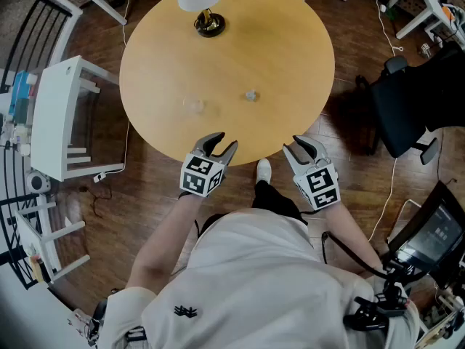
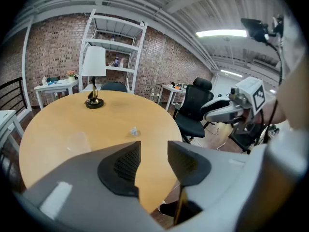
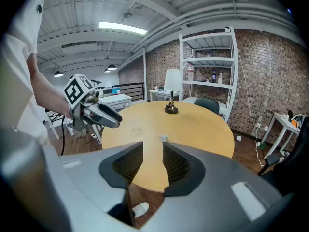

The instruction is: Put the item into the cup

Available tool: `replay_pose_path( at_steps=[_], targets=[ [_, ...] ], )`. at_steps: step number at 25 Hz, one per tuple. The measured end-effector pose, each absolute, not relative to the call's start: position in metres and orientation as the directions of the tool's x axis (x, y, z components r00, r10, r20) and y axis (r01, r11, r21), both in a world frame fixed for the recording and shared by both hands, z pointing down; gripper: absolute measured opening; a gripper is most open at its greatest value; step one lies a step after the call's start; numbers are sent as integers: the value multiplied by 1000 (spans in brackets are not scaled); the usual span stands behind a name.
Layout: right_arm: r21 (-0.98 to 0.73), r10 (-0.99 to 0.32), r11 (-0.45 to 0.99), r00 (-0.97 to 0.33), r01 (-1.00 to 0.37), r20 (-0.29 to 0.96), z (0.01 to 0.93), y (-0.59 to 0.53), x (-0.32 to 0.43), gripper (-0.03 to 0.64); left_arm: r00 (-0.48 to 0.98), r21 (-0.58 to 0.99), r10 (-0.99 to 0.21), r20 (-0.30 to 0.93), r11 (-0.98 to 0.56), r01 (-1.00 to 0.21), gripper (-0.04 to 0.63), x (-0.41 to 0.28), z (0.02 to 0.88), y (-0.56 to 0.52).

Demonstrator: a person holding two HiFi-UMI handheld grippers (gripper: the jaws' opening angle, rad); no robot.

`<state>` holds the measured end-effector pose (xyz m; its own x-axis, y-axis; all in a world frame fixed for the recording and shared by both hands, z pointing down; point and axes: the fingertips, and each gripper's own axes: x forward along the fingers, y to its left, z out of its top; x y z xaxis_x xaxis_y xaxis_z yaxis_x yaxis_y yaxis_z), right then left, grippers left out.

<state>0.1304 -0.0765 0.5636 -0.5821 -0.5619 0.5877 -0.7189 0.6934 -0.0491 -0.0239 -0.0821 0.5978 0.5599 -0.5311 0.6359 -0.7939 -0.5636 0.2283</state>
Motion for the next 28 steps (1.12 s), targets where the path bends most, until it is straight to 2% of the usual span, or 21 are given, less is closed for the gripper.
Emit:
replay_pose_path(
  at_steps=[6,16,18,21,23,28],
  targets=[
    [-65,-542,695,-581,-716,608,585,-131,168,129,502,212,-472,725,-540,-815,212,18,661,-189],
    [-74,-548,632,-512,-772,662,604,-157,210,129,405,165,-377,833,-530,-832,207,47,736,-265],
    [-78,-553,614,-499,-785,667,605,-155,213,129,394,153,-358,847,-545,-825,175,49,746,-269],
    [-85,-556,588,-479,-804,679,608,-151,217,129,380,122,-354,854,-575,-809,66,53,754,-274],
    [-90,-555,574,-467,-814,688,612,-149,219,129,375,106,-354,857,-592,-799,30,55,757,-276],
    [-95,-556,576,-475,-812,682,612,-151,210,129,425,121,-364,828,-625,-771,12,60,734,-271]
  ],
)
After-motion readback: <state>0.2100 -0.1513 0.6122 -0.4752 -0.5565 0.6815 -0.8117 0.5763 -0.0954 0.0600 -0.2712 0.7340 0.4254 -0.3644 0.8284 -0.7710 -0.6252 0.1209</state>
